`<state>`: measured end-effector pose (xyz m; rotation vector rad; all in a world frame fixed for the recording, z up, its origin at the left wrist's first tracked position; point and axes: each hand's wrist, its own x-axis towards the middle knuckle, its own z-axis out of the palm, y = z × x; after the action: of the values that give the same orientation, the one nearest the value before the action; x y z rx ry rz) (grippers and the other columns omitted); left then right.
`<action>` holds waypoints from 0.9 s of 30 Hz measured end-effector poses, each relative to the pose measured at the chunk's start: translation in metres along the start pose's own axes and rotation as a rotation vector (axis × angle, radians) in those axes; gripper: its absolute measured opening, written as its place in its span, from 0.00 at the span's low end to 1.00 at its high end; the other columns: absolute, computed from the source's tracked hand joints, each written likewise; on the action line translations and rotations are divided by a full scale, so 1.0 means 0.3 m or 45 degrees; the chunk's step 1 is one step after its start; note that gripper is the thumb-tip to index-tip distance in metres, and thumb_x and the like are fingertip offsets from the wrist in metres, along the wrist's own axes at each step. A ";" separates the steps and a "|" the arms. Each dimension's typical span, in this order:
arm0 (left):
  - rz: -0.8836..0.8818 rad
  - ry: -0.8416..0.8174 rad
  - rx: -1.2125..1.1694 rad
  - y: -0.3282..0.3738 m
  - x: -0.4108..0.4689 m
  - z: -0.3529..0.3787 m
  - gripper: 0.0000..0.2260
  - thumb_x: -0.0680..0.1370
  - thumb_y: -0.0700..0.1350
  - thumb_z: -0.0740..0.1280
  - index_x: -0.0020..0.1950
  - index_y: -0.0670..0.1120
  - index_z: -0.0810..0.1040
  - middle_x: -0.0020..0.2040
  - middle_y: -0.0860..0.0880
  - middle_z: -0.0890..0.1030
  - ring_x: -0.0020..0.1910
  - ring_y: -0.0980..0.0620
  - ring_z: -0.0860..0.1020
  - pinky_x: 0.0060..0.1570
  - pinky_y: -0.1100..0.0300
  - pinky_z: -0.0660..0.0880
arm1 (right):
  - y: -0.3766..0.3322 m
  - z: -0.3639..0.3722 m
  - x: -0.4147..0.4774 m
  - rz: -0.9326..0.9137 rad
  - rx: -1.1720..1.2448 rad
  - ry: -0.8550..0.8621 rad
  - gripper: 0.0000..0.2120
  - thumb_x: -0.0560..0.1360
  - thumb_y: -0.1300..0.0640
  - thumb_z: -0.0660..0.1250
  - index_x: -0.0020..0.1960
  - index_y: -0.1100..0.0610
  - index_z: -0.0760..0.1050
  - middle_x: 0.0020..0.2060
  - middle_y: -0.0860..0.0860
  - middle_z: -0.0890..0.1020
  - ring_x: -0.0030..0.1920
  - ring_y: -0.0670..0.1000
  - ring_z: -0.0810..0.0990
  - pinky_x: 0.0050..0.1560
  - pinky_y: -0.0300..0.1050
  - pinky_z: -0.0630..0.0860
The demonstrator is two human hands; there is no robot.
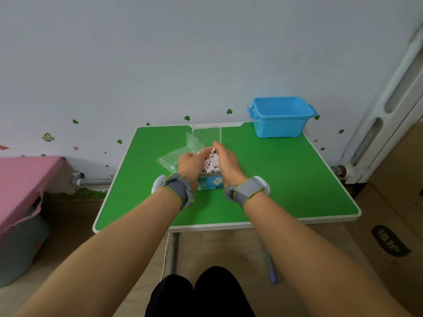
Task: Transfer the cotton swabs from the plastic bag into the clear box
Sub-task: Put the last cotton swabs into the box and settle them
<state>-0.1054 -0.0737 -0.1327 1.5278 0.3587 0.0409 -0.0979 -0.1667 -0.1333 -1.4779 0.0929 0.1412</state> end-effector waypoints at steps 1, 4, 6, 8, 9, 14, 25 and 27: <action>-0.025 0.000 -0.016 -0.002 0.002 -0.002 0.18 0.72 0.54 0.71 0.47 0.40 0.75 0.45 0.39 0.79 0.44 0.42 0.79 0.49 0.50 0.76 | 0.001 0.001 -0.003 -0.004 0.002 0.001 0.18 0.79 0.49 0.57 0.43 0.61 0.78 0.28 0.50 0.79 0.25 0.45 0.78 0.27 0.34 0.72; -0.170 -0.021 -0.043 0.006 0.006 -0.011 0.28 0.73 0.64 0.65 0.54 0.39 0.78 0.49 0.41 0.83 0.47 0.42 0.82 0.51 0.48 0.79 | 0.011 0.007 0.000 -0.081 -0.063 0.017 0.14 0.79 0.52 0.58 0.41 0.55 0.79 0.32 0.48 0.82 0.32 0.44 0.81 0.32 0.33 0.73; -0.223 -0.051 -0.124 0.012 0.011 -0.013 0.23 0.75 0.62 0.64 0.51 0.41 0.78 0.46 0.43 0.83 0.41 0.44 0.82 0.46 0.51 0.80 | 0.012 0.010 0.002 -0.148 -0.121 0.023 0.11 0.78 0.56 0.60 0.42 0.53 0.79 0.38 0.48 0.82 0.41 0.48 0.79 0.39 0.38 0.72; -0.229 -0.069 -0.181 0.016 0.011 -0.011 0.17 0.76 0.56 0.65 0.48 0.42 0.77 0.43 0.44 0.82 0.38 0.45 0.81 0.45 0.52 0.80 | 0.011 0.011 0.003 -0.150 -0.122 0.023 0.11 0.77 0.59 0.60 0.41 0.53 0.79 0.38 0.49 0.81 0.40 0.49 0.78 0.39 0.40 0.72; -0.222 -0.069 -0.181 0.012 0.012 -0.010 0.15 0.76 0.54 0.67 0.48 0.41 0.77 0.42 0.44 0.82 0.37 0.45 0.81 0.45 0.51 0.79 | 0.012 0.010 0.005 -0.148 -0.120 0.030 0.11 0.77 0.60 0.60 0.41 0.53 0.79 0.37 0.49 0.81 0.39 0.48 0.78 0.38 0.39 0.72; -0.116 -0.053 -0.130 0.001 0.004 -0.004 0.10 0.75 0.45 0.69 0.50 0.39 0.76 0.38 0.44 0.81 0.30 0.48 0.80 0.29 0.59 0.79 | 0.012 0.000 0.003 -0.009 0.016 -0.001 0.15 0.78 0.52 0.59 0.37 0.57 0.76 0.24 0.46 0.79 0.24 0.44 0.78 0.26 0.33 0.72; -0.055 -0.044 -0.107 -0.016 0.015 -0.023 0.09 0.77 0.47 0.67 0.44 0.42 0.72 0.38 0.46 0.80 0.28 0.52 0.80 0.25 0.63 0.76 | 0.005 0.013 -0.002 -0.115 -0.080 0.017 0.08 0.77 0.59 0.62 0.45 0.58 0.79 0.38 0.52 0.81 0.38 0.50 0.79 0.38 0.40 0.73; -0.043 -0.032 -0.102 -0.020 0.016 -0.026 0.12 0.77 0.51 0.66 0.42 0.43 0.74 0.37 0.48 0.80 0.27 0.54 0.80 0.25 0.65 0.74 | 0.008 0.017 -0.001 -0.113 -0.103 -0.003 0.10 0.77 0.55 0.63 0.48 0.60 0.80 0.44 0.54 0.83 0.44 0.53 0.80 0.46 0.44 0.74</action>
<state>-0.1039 -0.0653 -0.1395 1.4419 0.3584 0.0093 -0.0987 -0.1616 -0.1351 -1.5595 0.0198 0.0751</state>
